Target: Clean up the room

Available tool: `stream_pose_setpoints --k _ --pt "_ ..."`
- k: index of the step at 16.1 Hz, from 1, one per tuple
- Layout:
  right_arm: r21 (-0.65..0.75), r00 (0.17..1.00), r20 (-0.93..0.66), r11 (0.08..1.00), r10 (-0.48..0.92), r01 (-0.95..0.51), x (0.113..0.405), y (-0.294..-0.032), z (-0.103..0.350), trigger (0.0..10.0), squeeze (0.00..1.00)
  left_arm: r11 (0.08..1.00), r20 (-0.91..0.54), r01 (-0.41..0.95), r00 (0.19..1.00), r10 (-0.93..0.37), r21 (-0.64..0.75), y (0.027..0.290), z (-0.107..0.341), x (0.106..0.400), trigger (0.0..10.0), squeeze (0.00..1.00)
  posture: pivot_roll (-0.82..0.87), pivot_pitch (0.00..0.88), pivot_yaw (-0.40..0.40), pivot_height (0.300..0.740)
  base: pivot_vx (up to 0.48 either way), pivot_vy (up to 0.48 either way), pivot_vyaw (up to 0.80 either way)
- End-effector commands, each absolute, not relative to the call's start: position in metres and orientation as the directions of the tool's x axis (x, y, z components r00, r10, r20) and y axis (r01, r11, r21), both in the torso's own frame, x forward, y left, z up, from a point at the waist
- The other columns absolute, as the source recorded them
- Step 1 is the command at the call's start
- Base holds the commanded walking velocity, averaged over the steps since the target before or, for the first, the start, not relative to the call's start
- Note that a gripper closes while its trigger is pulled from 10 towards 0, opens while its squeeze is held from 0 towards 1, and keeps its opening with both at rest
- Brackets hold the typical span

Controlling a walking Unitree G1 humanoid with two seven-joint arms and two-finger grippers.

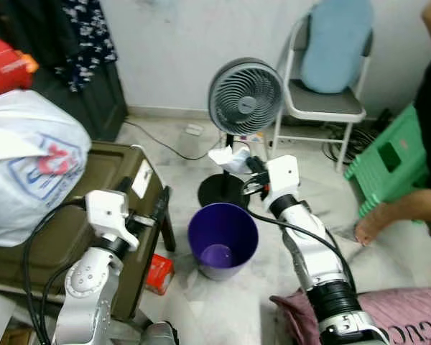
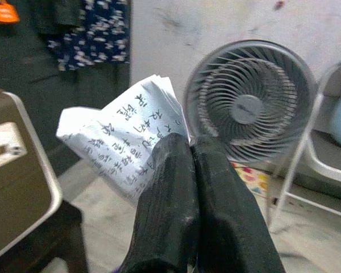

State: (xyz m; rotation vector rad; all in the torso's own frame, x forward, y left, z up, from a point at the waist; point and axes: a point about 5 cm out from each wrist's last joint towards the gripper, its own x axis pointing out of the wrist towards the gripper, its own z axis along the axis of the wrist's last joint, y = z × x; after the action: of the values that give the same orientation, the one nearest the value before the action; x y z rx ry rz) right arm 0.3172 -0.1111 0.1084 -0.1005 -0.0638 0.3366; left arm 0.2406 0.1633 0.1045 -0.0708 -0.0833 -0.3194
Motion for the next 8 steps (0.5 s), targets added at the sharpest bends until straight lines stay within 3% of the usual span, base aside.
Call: stream_pose_setpoints --k 1,3,8 --pt "-0.106 0.943 0.058 0.941 0.328 -0.321 0.320 -0.111 0.112 10.0 0.00 0.936 0.113 0.349 0.932 -0.343 -0.038 0.162 0.110 0.238 10.0 0.00 0.00 0.022 -0.021 0.740 0.000 0.000 0.00" --pt "-0.107 0.954 0.044 0.951 0.298 -0.292 0.321 -0.112 0.109 10.0 0.00 0.895 0.109 0.445 0.889 -0.445 0.022 0.152 0.112 0.230 10.0 0.00 0.01 0.013 -0.025 0.740 0.000 0.000 0.00" --pt "-0.115 0.970 0.014 0.964 0.243 -0.240 0.322 -0.110 0.101 10.0 0.00 0.840 0.041 0.534 0.841 -0.540 0.098 0.155 0.107 0.212 10.0 0.00 0.03 0.024 0.000 0.740 0.000 0.000 0.00"
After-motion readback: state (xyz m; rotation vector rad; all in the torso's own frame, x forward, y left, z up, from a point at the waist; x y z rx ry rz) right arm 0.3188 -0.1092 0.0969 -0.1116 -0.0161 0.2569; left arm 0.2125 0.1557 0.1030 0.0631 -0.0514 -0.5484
